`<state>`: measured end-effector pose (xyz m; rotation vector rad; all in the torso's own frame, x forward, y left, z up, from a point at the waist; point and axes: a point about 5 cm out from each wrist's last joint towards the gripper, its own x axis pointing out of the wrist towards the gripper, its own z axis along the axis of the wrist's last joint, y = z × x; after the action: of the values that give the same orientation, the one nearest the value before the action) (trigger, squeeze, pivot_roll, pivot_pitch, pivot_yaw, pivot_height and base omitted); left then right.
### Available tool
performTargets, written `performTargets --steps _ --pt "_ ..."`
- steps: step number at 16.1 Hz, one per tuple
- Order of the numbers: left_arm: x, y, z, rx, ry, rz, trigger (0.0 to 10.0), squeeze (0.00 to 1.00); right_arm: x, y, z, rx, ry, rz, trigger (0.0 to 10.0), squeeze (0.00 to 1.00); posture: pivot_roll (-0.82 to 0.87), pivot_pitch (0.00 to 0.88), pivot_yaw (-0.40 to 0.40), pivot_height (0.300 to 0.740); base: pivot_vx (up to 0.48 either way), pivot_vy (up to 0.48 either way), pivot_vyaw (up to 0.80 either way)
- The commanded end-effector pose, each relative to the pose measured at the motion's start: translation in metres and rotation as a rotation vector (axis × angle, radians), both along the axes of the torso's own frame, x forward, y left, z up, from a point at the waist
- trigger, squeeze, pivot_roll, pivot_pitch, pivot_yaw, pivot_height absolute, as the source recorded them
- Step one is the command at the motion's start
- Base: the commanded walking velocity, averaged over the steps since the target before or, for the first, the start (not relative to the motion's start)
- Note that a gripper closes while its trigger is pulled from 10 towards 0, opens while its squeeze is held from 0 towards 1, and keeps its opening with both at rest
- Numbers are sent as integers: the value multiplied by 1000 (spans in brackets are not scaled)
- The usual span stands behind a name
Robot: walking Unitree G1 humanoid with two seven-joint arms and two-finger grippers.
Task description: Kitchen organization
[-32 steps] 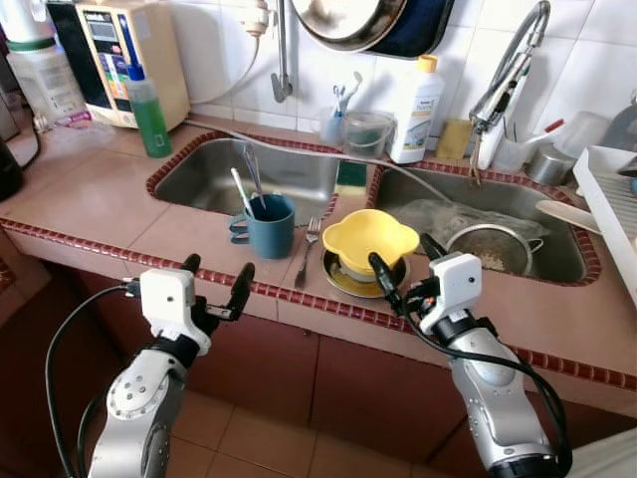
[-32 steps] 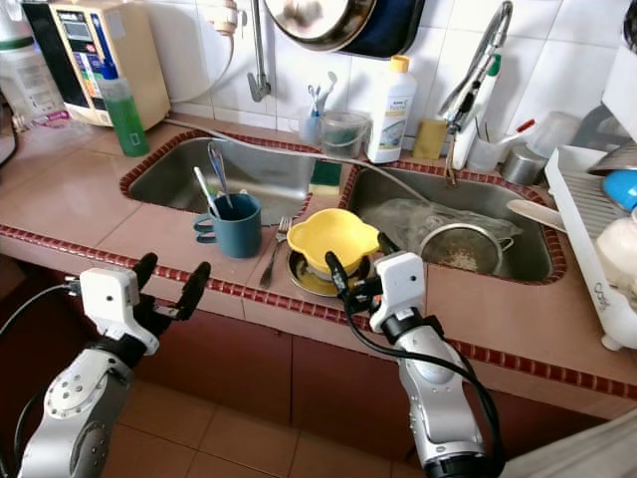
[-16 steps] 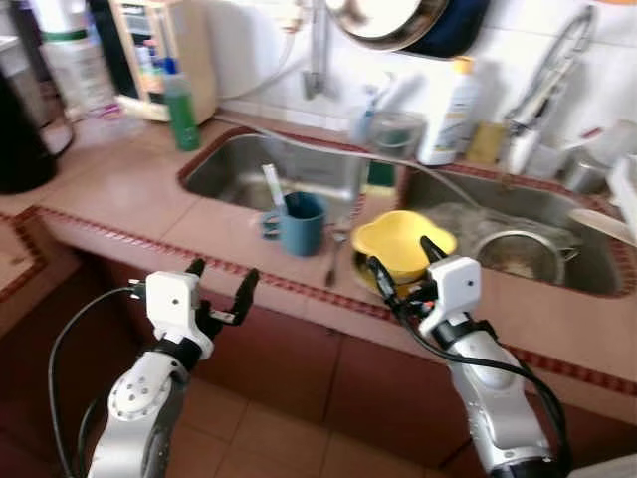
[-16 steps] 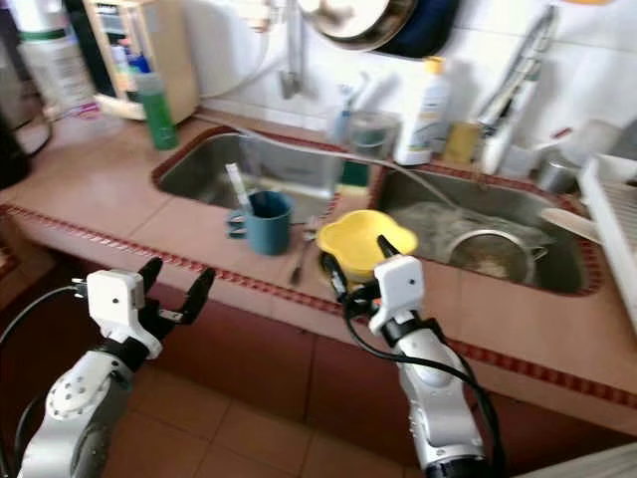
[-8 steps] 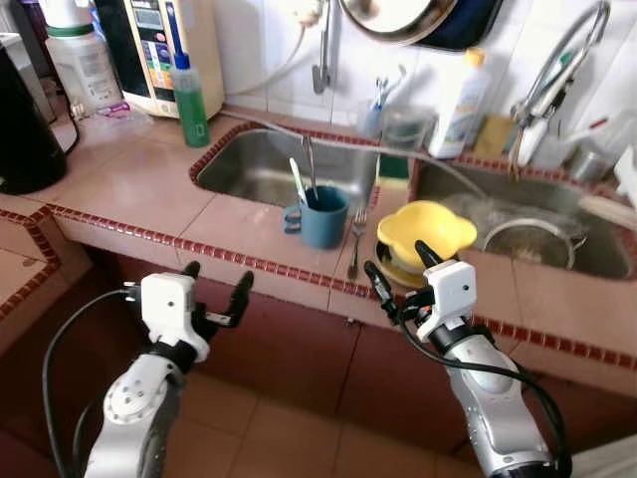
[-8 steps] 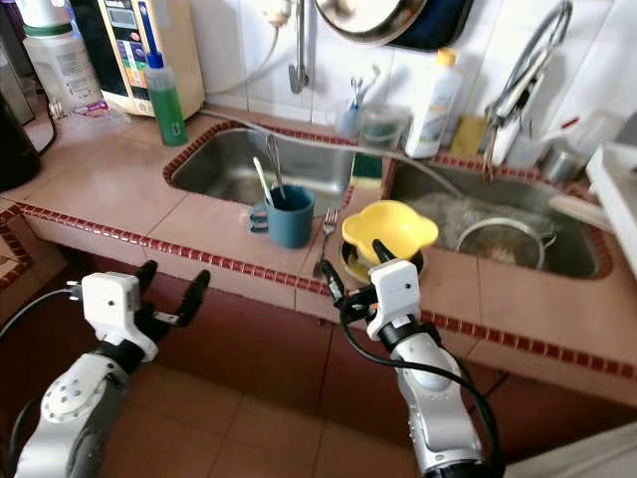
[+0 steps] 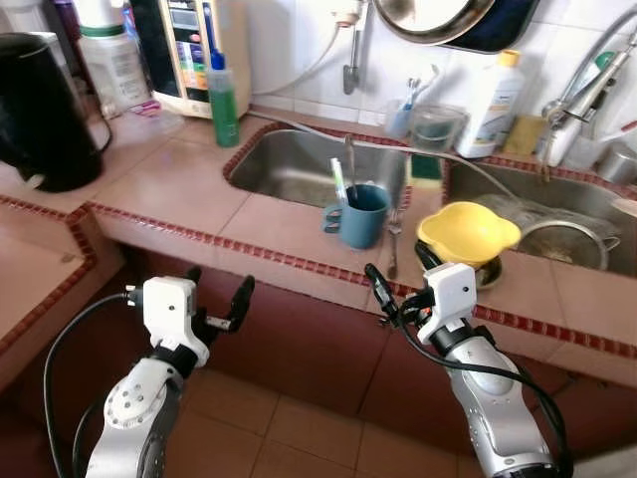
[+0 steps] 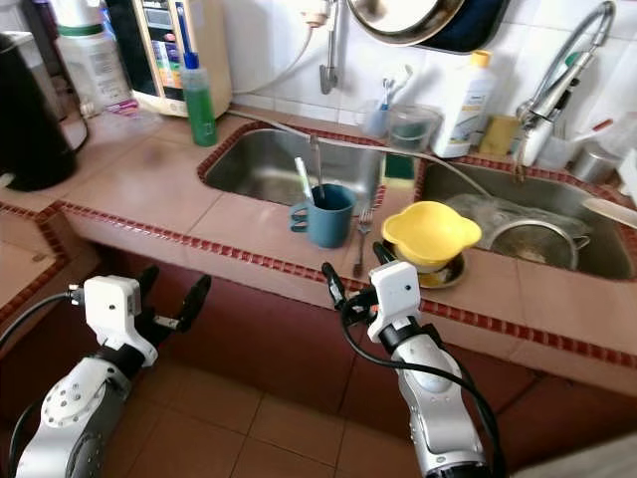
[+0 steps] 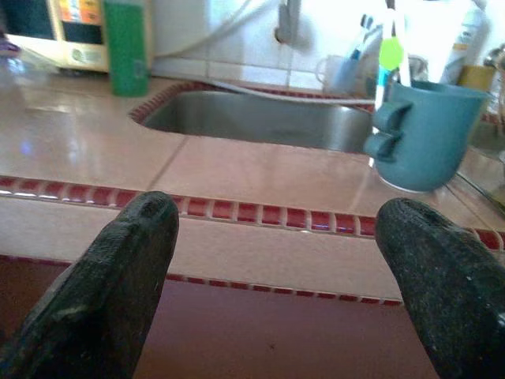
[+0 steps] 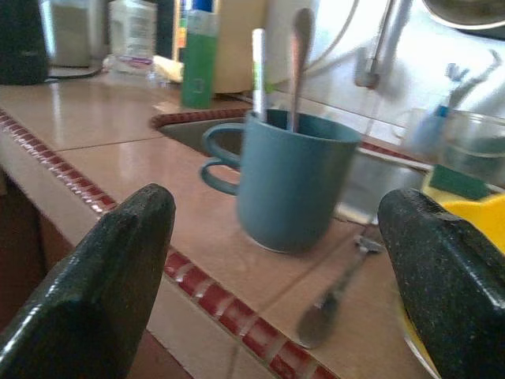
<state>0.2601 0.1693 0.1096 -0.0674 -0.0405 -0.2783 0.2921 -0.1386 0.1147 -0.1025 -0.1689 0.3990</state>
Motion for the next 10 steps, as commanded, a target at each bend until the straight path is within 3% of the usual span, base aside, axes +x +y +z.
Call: performTargets --steps 1,9,10 --pt "2 -7 4 -6 -9 -32 10000 0 1 -5 4 4 -6 -24 10000 0 -92 0 1 740 0 0 -650" --pt "2 -12 9 -1 -44 -70 10000 0 3 -5 4 -4 -8 -25 10000 0 -94 0 -3 740 0 0 -650" --pt "3 -13 9 -2 -46 -70 10000 0 2 -5 5 -5 -16 -22 10000 0 -96 0 -5 740 0 0 0"
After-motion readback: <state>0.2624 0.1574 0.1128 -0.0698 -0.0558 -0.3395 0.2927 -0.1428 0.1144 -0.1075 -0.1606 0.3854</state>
